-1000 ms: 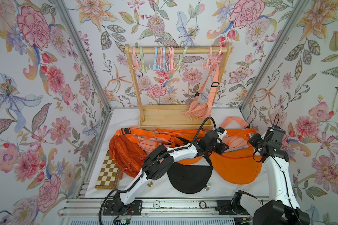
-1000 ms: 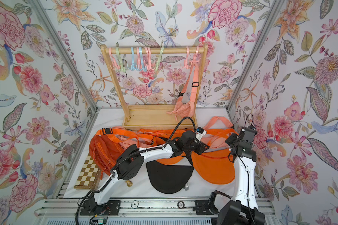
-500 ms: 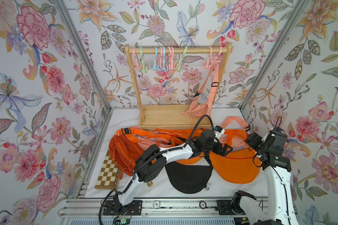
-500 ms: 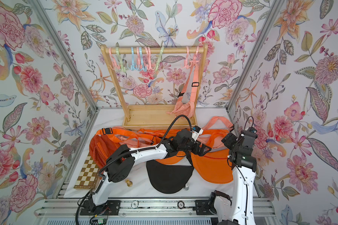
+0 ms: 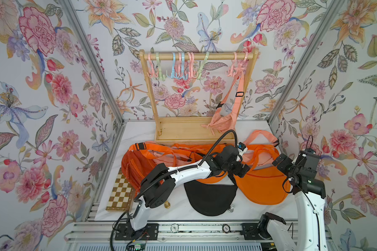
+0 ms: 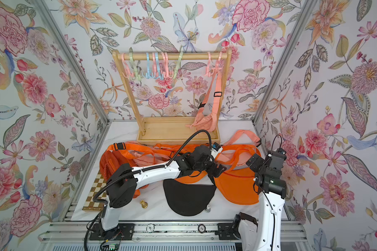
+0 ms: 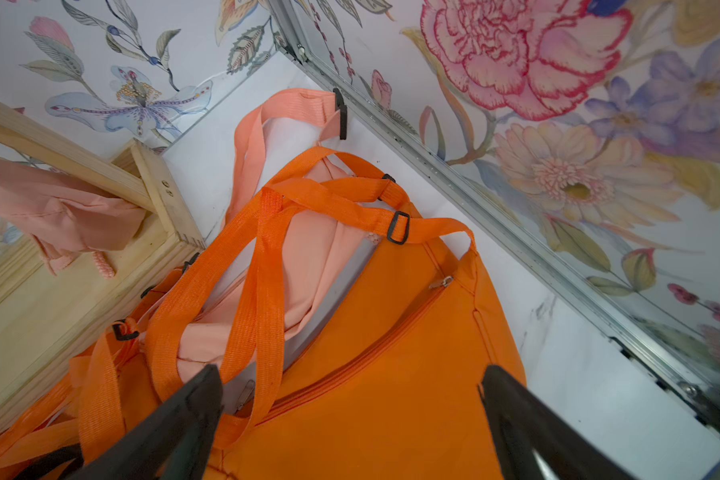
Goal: Take the bag off the hook
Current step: Adjust the bag at the bag.
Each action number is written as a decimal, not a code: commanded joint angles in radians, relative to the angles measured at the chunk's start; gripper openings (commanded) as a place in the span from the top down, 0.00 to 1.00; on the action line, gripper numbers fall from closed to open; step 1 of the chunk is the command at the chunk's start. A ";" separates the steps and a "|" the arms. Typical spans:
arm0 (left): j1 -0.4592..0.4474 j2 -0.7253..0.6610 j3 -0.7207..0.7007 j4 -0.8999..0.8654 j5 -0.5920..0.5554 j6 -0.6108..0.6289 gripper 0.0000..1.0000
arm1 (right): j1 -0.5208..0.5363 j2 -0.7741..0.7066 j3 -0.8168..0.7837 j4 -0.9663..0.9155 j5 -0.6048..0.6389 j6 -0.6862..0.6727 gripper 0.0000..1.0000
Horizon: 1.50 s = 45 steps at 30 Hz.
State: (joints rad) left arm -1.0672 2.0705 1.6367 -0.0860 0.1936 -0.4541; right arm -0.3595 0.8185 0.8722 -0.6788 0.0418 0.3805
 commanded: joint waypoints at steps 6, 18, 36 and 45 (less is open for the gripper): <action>-0.008 0.155 0.124 -0.176 0.001 0.072 0.06 | -0.032 0.001 -0.019 -0.030 -0.060 0.011 0.01; -0.019 0.264 0.248 -0.226 0.040 0.062 0.85 | -0.026 0.019 -0.018 -0.022 -0.050 0.015 0.01; -0.070 -0.036 -0.006 -0.208 0.133 0.003 1.00 | 0.070 0.041 -0.052 0.025 -0.011 0.041 0.01; -0.068 0.017 -0.084 -0.211 0.146 -0.013 0.90 | 0.094 0.050 -0.030 0.032 -0.003 0.049 0.01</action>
State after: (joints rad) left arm -1.1454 2.0586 1.5661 -0.2783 0.3260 -0.4492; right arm -0.2787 0.8589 0.8272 -0.6605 0.0200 0.4137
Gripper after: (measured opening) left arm 0.068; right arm 0.988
